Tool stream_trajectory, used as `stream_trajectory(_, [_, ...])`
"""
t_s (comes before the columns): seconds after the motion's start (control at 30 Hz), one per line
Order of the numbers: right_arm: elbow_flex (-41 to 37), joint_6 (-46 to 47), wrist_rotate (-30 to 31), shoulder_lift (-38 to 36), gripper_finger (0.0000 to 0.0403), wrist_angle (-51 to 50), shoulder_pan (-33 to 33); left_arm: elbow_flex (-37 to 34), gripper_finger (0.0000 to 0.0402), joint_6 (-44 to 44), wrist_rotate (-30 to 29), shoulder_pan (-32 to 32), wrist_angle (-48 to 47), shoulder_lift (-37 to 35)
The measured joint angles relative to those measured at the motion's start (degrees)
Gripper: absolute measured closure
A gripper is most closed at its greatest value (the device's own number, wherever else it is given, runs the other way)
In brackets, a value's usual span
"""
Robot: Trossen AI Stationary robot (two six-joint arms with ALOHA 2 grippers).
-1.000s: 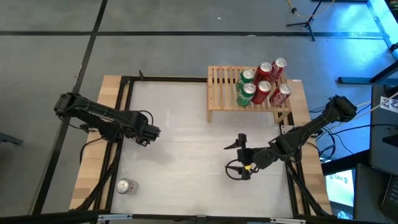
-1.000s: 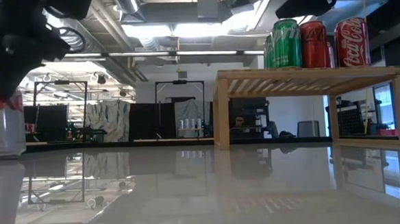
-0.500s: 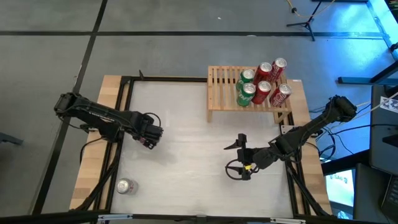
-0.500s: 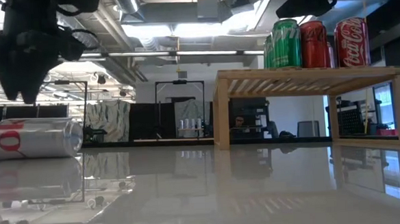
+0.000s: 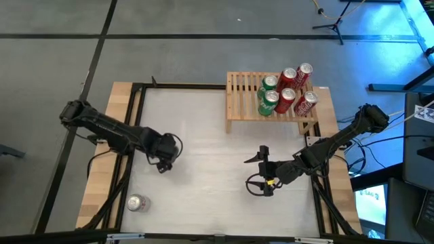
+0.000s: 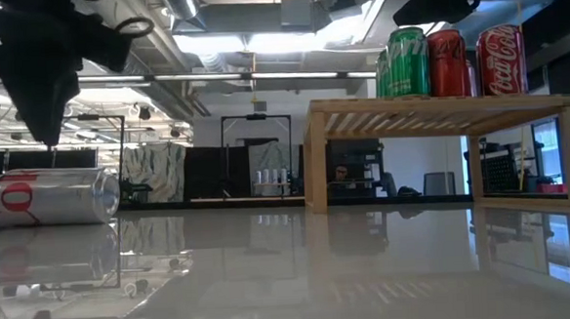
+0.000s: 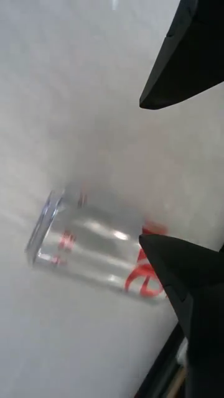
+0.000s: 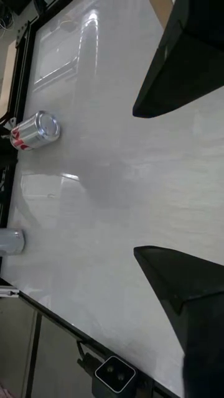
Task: Place canned beverage on shelf
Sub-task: Put the top silver soda can on the shelf
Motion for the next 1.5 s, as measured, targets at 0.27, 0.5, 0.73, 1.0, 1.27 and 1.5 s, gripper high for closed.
stream_trajectory(0.27, [0.0, 0.0, 0.0, 0.0, 0.0054, 0.0, 0.0, -2.1, 0.0067, -1.4, -5.2, -0.2, -3.8, 1.7])
stream_trajectory(0.5, [0.0, -0.3, 0.7, 0.0, 0.0054, 0.1, 0.0, -8.1, 0.0067, -1.1, -5.8, 3.4, -0.8, 2.1])
stream_trajectory(0.73, [0.0, -1.6, 3.5, 0.0, 0.0054, 0.3, 0.0, -14.7, 0.0067, 4.8, -3.7, 4.9, 8.7, 2.0])
stream_trajectory(1.0, [0.0, -1.6, 3.6, 0.0, 0.0054, 0.4, 0.0, -20.1, 0.007, 4.8, -1.3, 5.0, 19.8, 1.9])
stream_trajectory(1.27, [0.0, -1.6, 3.4, 0.0, 0.0054, 0.3, 0.0, -20.2, 0.0124, 1.6, -1.3, 5.0, 20.0, 1.9])
stream_trajectory(1.5, [0.0, -1.6, 3.2, 0.0, 0.0054, 0.3, 0.0, -18.3, 0.0124, 0.4, -0.8, 4.7, 17.7, 2.2])
